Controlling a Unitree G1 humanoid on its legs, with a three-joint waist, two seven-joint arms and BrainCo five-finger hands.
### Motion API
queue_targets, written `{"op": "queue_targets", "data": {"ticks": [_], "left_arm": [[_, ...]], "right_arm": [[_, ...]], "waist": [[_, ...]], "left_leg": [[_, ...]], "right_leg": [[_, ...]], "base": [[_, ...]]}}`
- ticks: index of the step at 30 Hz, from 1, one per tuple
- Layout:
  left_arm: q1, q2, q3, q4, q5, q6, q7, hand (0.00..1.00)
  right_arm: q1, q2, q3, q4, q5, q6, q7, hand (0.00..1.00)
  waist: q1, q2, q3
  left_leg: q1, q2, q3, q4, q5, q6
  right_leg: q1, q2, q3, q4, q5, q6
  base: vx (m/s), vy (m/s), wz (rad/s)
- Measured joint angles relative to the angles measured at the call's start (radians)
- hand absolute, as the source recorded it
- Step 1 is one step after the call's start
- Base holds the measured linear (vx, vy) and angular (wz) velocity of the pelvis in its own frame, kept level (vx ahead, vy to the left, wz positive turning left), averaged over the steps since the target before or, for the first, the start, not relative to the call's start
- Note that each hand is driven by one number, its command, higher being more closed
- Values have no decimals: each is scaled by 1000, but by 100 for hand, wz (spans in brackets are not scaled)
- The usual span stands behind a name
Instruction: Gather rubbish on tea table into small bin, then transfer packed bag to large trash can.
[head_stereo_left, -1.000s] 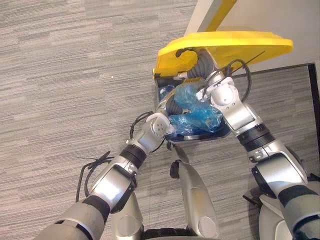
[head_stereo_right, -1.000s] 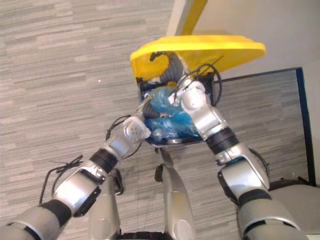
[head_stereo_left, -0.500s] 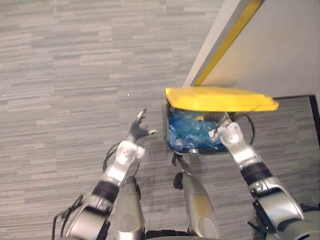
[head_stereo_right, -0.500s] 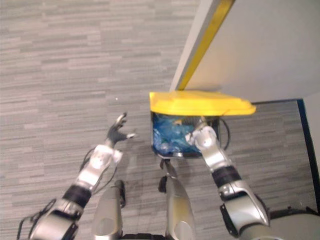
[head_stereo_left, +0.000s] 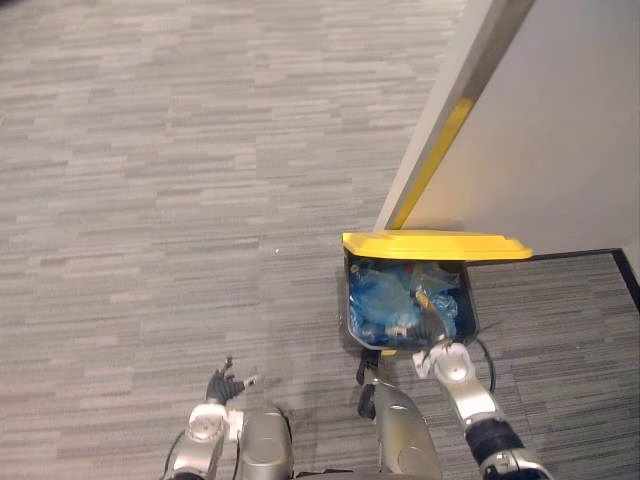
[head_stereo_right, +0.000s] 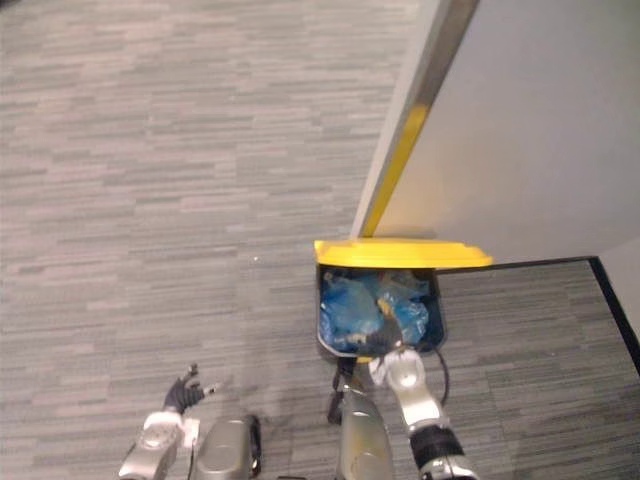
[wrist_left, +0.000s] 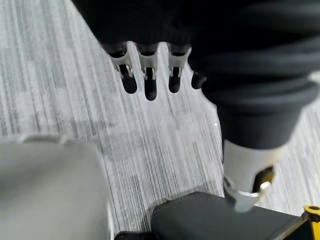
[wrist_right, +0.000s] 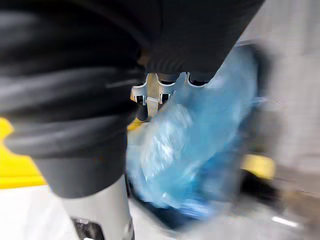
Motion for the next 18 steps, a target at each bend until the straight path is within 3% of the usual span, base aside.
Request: {"op": "queue_targets", "data": {"ticks": [1,2,3,5,6,7,8,9,10,11,13,18], "left_arm": [[2,-4,11,11,0,4,5,0],[6,-5,19,11,-6,5,8,0],[19,-2,25,9,-5,5,18,0],[8,-20,25,12,-5,14,19,0],[6,-49,32,17,-1,15,18,0],[5,-59,35,18,-1,15,18,0],[5,-77,45,24,-1,12,18,0],[-7,-82,54,53,-1,13,19,0],[-9,-89,54,68,-1,14,19,0],[-9,-101,54,100,-1,15,19,0],[-18,-125,54,138,-1,14,19,0],[-26,-124,86,185,-2,15,19,0]], "right_arm": [[36,23,-18,36,0,1,0,0],[64,40,-33,59,0,2,0,0],[91,74,-78,77,10,-1,-4,0],[106,88,-120,111,12,-3,-11,0],[108,88,-146,129,13,-1,-22,0],[109,88,-152,141,13,0,-26,0],[116,95,-166,168,25,5,-34,0],[111,96,-178,190,45,6,-36,0],[112,94,-187,199,47,6,-37,0],[112,89,-207,230,54,9,-39,0],[105,86,-249,272,79,18,-40,0],[83,75,-282,327,89,24,-44,0]], "waist": [[-12,-20,-12],[-12,-32,-20],[-12,-45,-44],[-21,-65,-58],[-17,-36,-77],[-13,-28,-87],[-9,-41,-116],[-9,-34,-124],[-10,-24,-138],[-15,-8,-177],[-19,14,-198],[-25,35,-214]], "left_leg": [[9,-1,-3,-15,10,-4],[21,-1,-6,-20,11,-6],[23,-3,-5,-18,8,-10],[20,3,-20,4,-8,-22],[15,35,-19,-4,-4,-30],[16,44,-15,-16,4,-36],[21,42,2,-49,31,-51],[41,36,10,-75,46,-55],[43,40,11,-91,54,-59],[50,38,13,-142,81,-58],[91,28,10,-241,130,-38],[124,17,8,-309,156,-30]], "right_leg": [[-33,-19,21,231,-39,-53],[-23,-23,39,340,-69,-56],[12,-22,83,436,-152,-41],[52,12,124,398,-206,5],[92,65,133,305,-208,9],[108,75,132,270,-215,0],[120,77,129,216,-255,-64],[134,84,124,185,-247,-102],[137,88,119,167,-241,-105],[139,99,118,125,-224,-104],[178,111,116,47,-192,-91],[230,120,114,-55,-136,-77]], "base": [[-48,-103,-14],[13,-116,-2],[31,-138,-4],[29,-168,6],[33,-137,-1],[33,-143,-23],[5,-146,-25],[-6,-136,-23],[-13,-75,-12],[12,-31,-1],[23,-18,9],[9,52,2]]}}
